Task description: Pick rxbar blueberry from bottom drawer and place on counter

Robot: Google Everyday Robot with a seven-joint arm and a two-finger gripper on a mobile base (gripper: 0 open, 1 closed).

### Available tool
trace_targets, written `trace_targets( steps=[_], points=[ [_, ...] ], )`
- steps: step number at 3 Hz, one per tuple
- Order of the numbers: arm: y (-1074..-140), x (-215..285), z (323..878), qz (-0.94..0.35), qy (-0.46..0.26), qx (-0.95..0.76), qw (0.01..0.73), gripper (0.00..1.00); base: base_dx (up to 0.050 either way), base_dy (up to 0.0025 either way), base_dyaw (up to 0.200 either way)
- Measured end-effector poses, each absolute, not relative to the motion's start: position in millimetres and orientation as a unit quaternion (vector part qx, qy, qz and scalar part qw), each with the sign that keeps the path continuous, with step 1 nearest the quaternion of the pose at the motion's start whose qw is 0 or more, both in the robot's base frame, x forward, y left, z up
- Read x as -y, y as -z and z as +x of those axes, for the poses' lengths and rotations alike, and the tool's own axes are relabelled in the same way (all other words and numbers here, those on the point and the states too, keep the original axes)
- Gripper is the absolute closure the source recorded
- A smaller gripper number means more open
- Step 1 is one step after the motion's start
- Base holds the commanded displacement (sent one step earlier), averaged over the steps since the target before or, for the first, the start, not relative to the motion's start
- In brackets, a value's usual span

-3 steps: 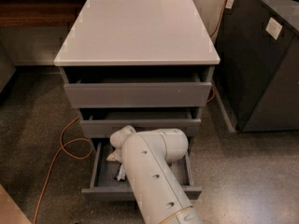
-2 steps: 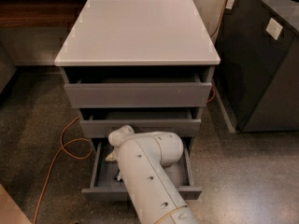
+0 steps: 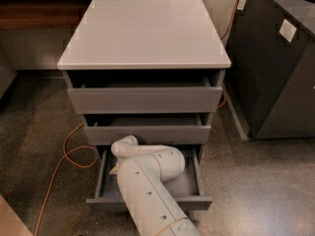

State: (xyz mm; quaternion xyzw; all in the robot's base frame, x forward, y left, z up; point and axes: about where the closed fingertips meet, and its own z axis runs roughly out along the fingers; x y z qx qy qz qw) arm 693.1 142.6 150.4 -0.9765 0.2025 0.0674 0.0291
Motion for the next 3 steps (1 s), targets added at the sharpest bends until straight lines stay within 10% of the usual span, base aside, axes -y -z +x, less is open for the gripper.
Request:
trace_targets(
  steps=[1,3],
  points=[
    [-140.9,-144.3,693.6,-0.976,-0.069,-0.205,0.025,0.00,0.000,0.00000,0.000],
    [-134.1,-136.2,699.5,-0.973,-0.067,-0.220,0.008,0.46,0.000,0.00000,0.000]
  ],
)
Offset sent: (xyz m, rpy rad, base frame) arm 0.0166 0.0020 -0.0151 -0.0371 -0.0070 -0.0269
